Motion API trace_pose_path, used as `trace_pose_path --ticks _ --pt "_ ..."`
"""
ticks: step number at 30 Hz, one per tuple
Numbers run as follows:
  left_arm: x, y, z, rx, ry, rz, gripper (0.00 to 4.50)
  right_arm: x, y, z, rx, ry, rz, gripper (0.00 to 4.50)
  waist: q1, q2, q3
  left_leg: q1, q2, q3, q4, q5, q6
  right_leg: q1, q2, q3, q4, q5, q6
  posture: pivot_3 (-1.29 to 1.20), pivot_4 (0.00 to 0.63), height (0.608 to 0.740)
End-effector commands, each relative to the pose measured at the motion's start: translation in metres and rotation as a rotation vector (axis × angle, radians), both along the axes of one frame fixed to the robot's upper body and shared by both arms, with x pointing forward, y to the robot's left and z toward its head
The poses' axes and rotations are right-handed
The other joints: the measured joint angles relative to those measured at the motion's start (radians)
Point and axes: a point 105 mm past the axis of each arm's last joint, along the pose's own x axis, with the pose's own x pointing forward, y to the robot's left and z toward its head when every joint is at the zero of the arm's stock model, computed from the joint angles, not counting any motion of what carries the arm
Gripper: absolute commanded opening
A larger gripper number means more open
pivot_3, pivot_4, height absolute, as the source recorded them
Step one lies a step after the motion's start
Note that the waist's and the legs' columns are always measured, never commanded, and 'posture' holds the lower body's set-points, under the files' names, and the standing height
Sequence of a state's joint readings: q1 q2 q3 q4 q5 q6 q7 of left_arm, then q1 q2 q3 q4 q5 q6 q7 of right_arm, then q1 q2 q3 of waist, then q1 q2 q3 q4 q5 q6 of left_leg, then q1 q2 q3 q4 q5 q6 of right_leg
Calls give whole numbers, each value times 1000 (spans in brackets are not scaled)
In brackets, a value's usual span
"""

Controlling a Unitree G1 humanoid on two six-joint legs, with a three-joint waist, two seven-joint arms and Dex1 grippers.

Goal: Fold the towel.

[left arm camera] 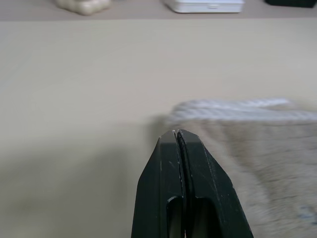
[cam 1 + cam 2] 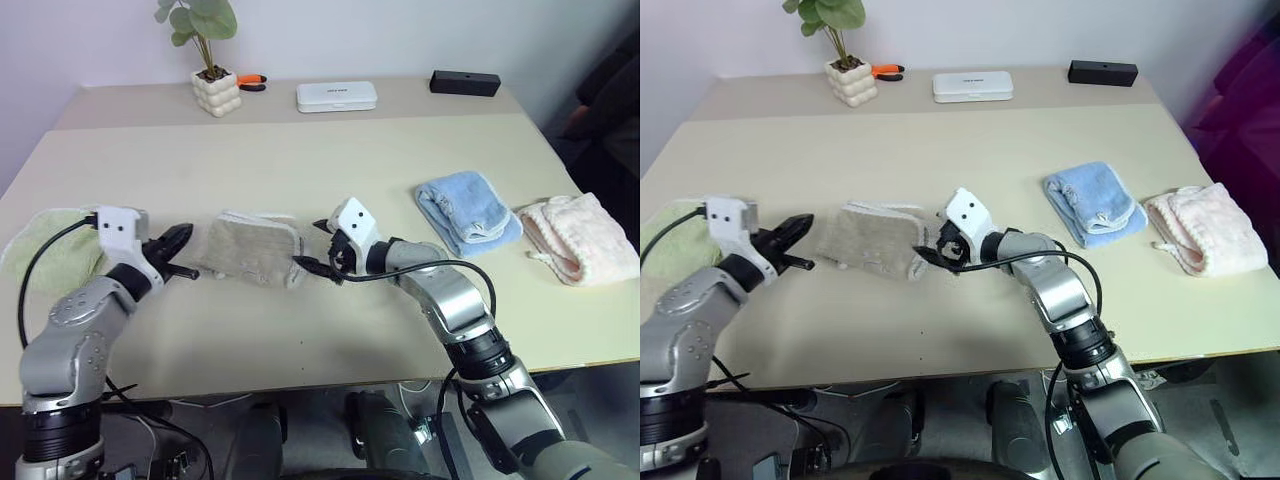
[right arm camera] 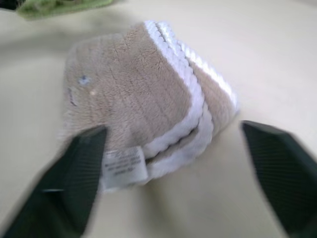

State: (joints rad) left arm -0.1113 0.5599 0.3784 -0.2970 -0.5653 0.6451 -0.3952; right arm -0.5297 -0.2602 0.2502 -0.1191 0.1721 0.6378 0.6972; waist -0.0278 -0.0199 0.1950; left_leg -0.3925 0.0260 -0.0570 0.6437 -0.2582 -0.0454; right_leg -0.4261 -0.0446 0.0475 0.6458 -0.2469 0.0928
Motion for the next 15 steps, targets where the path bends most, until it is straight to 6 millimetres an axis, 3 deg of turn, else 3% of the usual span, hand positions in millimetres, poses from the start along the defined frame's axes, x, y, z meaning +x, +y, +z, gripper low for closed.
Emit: trace_pose_path --ticks 1,5,8,15 --pt "-6 11 4 29 -14 36 0 -7 2 13 54 4 15 4481 -2 0 0 0 0 0 0 0 0 0 0 0 0 0 0 0 150 737" --pt "-11 7 10 29 -56 20 0 2 1 1 136 213 -96 4481 -8 0 0 0 0 0 0 0 0 0 0 0 0 0 -1 0 150 737" --pt "-17 -3 20 82 -133 -28 0 7 13 -12 204 394 -158 4481 -11 0 0 0 0 0 0 0 0 0 0 0 0 0 -1 0 150 737" --pt "-36 -23 28 96 -203 -156 0 10 36 -16 254 536 -153 4481 -16 0 0 0 0 0 -2 0 0 -1 0 0 0 -1 -2 0 150 737"
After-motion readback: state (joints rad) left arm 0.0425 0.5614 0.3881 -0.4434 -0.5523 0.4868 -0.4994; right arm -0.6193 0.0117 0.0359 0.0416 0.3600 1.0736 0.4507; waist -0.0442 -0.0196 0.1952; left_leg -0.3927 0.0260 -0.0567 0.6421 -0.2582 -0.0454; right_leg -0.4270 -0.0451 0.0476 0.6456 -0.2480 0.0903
